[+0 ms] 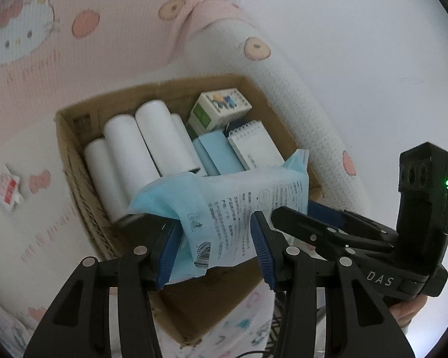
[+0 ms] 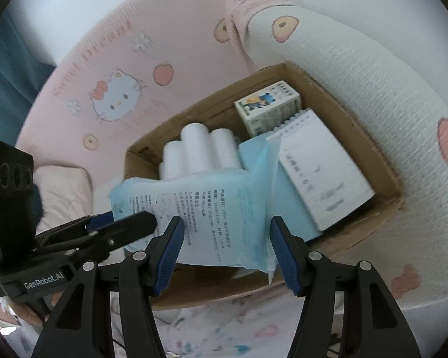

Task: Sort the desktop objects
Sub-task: 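Lift the wipes pack in the left tool and carry it toward the box, then lower the wipes pack into the box beside the tubes and open the left tool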

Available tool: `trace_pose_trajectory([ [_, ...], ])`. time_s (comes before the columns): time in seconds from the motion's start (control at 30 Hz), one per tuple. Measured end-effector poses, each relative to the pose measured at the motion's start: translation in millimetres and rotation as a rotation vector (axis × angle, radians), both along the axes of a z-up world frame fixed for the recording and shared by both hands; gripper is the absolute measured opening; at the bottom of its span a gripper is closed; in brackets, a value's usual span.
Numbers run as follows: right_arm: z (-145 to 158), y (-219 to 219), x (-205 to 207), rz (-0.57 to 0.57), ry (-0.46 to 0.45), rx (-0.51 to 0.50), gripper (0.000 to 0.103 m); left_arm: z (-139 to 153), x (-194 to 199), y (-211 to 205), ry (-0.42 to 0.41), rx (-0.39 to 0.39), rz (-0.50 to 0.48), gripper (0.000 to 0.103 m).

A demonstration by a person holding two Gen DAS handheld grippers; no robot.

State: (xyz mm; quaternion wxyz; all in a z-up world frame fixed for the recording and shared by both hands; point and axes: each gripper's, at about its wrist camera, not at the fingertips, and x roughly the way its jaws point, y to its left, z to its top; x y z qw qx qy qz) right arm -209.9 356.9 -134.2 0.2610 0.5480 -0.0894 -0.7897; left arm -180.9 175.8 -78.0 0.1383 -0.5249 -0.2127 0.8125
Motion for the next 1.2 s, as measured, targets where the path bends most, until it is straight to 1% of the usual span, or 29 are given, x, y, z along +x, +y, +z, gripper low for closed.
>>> trace_pose_trajectory([
  [0.07, -1.0, -2.9, -4.6, 0.019, -0.025, 0.036, 0.058, -8.9, -2.2, 0.4, -0.057, -0.011, 0.012, 0.050],
  [0.1, -1.5, -5.5, -5.9, 0.033, -0.036, 0.048, 0.058, -14.1, -3.0, -0.5, -0.090, -0.001, 0.020, 0.050],
  [0.17, -5.0, -12.2, -9.0, 0.061, -0.063, 0.077, 0.058, -25.6, -4.6, -6.4, -0.159, 0.047, 0.050, 0.050],
  [0.27, -12.0, -23.4, -18.0, 0.111, -0.109, 0.134, 0.058, -40.9, -6.6, -12.2, -0.244, 0.114, 0.064, 0.050],
  [0.33, -17.7, -28.4, -24.5, 0.134, -0.145, 0.164, 0.058, -46.8, -7.6, -13.8, -0.271, 0.115, 0.063, 0.050],
  [0.47, -32.2, -34.1, -35.5, 0.175, -0.223, 0.178, 0.058, -50.4, -8.0, -16.3, -0.290, 0.079, 0.049, 0.050],
  [0.57, -38.5, -31.3, -39.7, 0.190, -0.267, 0.152, 0.058, -50.2, -9.2, -17.4, -0.288, 0.059, 0.024, 0.050],
  [0.67, -40.6, -25.0, -42.2, 0.187, -0.290, 0.115, 0.057, -49.3, -9.1, -16.1, -0.288, 0.030, 0.005, 0.050],
  [0.73, -42.3, -21.8, -43.7, 0.177, -0.300, 0.104, 0.053, -48.3, -8.6, -15.4, -0.290, 0.019, 0.001, 0.050],
  [0.8, -44.8, -18.6, -46.3, 0.162, -0.311, 0.097, 0.053, -46.9, -7.2, -16.0, -0.289, 0.017, 0.002, 0.050],
  [0.87, -43.7, -13.6, -50.1, 0.131, -0.301, 0.079, 0.053, -46.3, -6.7, -17.0, -0.289, 0.013, -0.001, 0.050],
  [0.97, -37.3, -10.5, -52.8, 0.116, -0.294, 0.045, 0.053, -45.2, -6.4, -19.1, -0.286, 0.016, -0.003, 0.050],
  [1.07, -28.2, -10.4, -56.1, 0.098, -0.245, 0.073, 0.052, -43.2, -5.3, -21.8, -0.275, -0.001, 0.003, 0.050],
  [1.1, -26.2, -11.2, -56.4, 0.098, -0.231, 0.076, 0.039, -41.6, -4.5, -23.3, -0.263, -0.012, 0.012, 0.050],
  [1.13, -24.5, -13.8, -56.8, 0.113, -0.214, 0.083, 0.020, -40.1, -3.9, -24.6, -0.252, -0.019, 0.023, 0.050],
  [1.2, -24.3, -22.4, -55.4, 0.144, -0.191, 0.118, 0.017, -36.2, -2.9, -28.4, -0.227, -0.059, 0.048, 0.048],
])
